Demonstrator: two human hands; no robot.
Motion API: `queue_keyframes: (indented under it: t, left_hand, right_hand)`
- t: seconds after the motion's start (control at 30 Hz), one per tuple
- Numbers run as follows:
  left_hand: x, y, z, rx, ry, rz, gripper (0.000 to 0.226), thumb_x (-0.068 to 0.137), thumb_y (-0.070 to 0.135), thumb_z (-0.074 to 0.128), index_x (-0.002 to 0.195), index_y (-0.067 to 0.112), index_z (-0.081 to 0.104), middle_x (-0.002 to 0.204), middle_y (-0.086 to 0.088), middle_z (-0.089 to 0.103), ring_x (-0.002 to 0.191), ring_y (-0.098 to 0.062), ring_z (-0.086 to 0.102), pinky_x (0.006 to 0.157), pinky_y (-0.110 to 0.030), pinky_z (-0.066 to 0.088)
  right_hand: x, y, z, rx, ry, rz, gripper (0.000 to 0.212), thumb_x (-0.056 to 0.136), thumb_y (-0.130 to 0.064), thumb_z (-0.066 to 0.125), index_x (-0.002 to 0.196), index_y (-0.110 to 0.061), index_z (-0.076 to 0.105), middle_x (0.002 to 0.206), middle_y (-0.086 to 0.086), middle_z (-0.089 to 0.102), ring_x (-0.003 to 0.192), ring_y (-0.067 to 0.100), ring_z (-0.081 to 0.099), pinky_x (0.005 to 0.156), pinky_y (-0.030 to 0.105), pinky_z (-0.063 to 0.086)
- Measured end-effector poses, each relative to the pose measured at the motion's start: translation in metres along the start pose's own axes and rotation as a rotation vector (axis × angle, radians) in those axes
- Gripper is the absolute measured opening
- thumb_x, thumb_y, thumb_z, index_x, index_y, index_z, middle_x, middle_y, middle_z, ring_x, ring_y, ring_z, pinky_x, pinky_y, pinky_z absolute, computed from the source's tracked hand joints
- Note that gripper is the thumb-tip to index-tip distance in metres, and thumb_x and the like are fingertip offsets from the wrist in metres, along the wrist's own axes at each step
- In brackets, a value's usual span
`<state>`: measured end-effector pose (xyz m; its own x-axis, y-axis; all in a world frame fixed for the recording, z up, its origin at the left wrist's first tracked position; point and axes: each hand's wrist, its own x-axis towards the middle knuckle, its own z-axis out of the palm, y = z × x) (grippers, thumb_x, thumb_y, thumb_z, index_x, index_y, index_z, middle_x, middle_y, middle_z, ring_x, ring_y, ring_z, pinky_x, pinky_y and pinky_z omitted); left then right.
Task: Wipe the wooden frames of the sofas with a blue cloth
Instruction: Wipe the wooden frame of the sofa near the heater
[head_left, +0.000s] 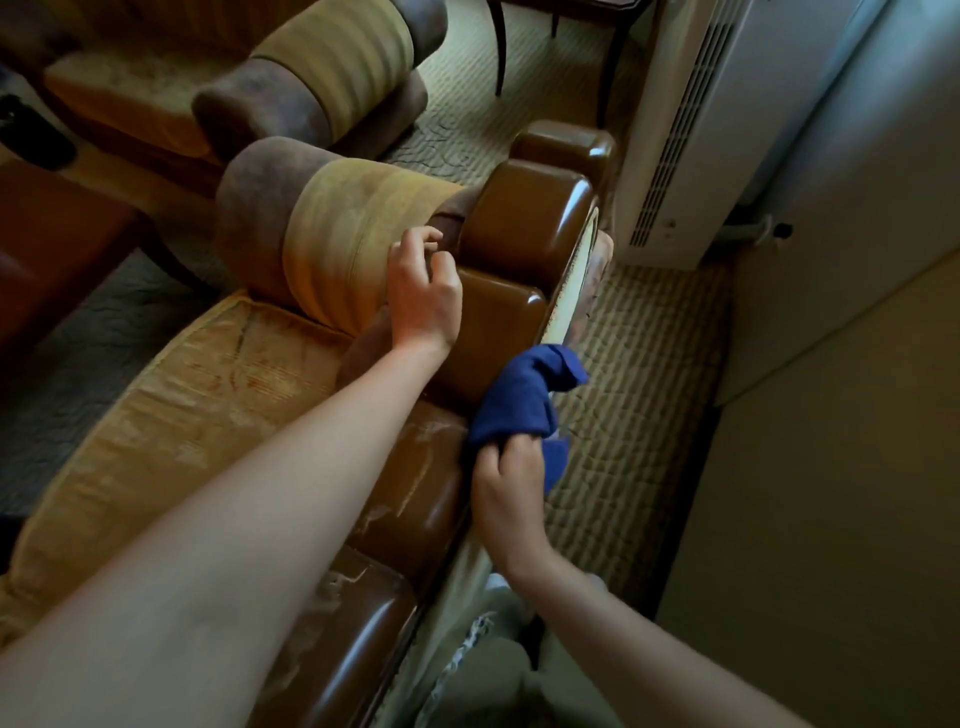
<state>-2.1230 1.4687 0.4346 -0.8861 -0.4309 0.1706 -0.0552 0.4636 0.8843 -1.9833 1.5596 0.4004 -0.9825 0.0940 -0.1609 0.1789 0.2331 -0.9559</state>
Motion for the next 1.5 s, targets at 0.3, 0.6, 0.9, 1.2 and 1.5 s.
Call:
queue_keyframes:
  t: [0.3, 0.6, 0.9, 1.2, 1.5]
  left_hand:
    - [0.009, -0.005, -0.001, -0.147, 0.098, -0.097, 0.047, 0.075, 0.024, 0.035, 0.104, -0.003, 0.060, 0.098, -0.007, 0.060, 0.090, -0.014, 0.049, 0.075, -0.017, 0.032]
    - [0.021, -0.006, -0.001, -0.280, 0.086, -0.317, 0.035, 0.083, 0.023, 0.037, 0.092, 0.003, 0.064, 0.106, -0.018, 0.063, 0.101, -0.026, 0.056, 0.091, -0.034, 0.043]
    - [0.023, -0.003, -0.011, -0.536, 0.290, -0.707, 0.034, 0.096, 0.025, 0.033, 0.074, 0.016, 0.058, 0.078, -0.006, 0.061, 0.072, -0.018, 0.056, 0.062, -0.024, 0.043]
    - [-0.022, 0.013, -0.047, 0.491, -0.127, -0.743, 0.031, 0.097, 0.019, 0.035, 0.108, 0.006, 0.062, 0.114, -0.013, 0.059, 0.104, -0.029, 0.054, 0.087, -0.035, 0.042]
    - [-0.108, 0.036, -0.119, 0.842, 0.006, -0.981, 0.026, 0.095, 0.015, 0.040, 0.110, 0.008, 0.059, 0.103, -0.010, 0.056, 0.088, -0.025, 0.053, 0.072, -0.034, 0.040]
  right_hand:
    - [0.131, -0.053, -0.003, -0.941, -0.061, -0.631, 0.034, 0.084, -0.029, 0.045, 0.081, -0.006, 0.069, 0.083, 0.011, 0.070, 0.094, 0.031, 0.062, 0.114, 0.049, 0.013]
    - [0.153, -0.052, -0.005, -0.846, -0.282, -1.080, 0.027, 0.078, -0.024, 0.041, 0.067, -0.011, 0.061, 0.068, 0.005, 0.065, 0.069, 0.027, 0.063, 0.082, 0.037, 0.037]
    - [0.179, -0.057, -0.009, -0.379, -0.639, -0.921, 0.023, 0.086, -0.006, 0.049, 0.097, 0.000, 0.068, 0.105, 0.014, 0.068, 0.099, 0.027, 0.063, 0.087, 0.032, 0.044]
    - [0.169, -0.028, -0.035, -0.590, -0.477, -1.205, 0.035, 0.088, -0.028, 0.049, 0.114, -0.011, 0.067, 0.123, 0.002, 0.064, 0.119, 0.019, 0.056, 0.100, 0.043, 0.040]
    - [0.130, -0.085, 0.045, -1.097, -1.193, -1.065, 0.035, 0.096, -0.022, 0.032, 0.109, -0.011, 0.063, 0.114, 0.011, 0.064, 0.106, 0.031, 0.058, 0.092, 0.037, 0.035]
